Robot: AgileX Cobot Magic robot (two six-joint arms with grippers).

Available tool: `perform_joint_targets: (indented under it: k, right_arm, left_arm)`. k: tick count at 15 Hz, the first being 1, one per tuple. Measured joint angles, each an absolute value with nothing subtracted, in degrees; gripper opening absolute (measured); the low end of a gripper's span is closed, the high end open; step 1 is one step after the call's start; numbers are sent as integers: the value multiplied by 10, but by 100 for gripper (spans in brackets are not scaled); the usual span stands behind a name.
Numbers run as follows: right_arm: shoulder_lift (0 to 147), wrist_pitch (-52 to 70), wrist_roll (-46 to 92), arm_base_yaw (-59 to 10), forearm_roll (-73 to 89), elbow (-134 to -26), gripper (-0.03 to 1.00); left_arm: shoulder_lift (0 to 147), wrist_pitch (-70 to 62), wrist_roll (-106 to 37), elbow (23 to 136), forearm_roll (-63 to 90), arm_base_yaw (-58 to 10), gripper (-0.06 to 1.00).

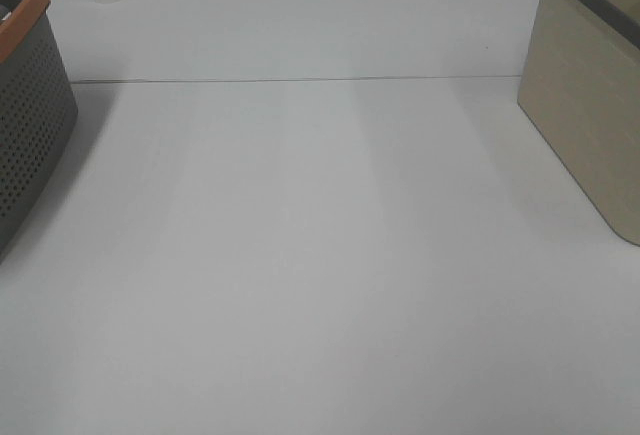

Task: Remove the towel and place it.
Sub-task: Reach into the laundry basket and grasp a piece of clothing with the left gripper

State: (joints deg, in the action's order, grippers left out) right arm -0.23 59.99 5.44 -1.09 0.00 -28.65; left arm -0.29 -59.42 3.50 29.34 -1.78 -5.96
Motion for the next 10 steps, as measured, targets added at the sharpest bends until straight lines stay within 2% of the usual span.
perform_joint_targets:
  k: [10]
  right_arm:
    - [-2,600,54,-11,0,-286,74]
  left_arm:
    - [-3,-594,56,293,-38,-60,82]
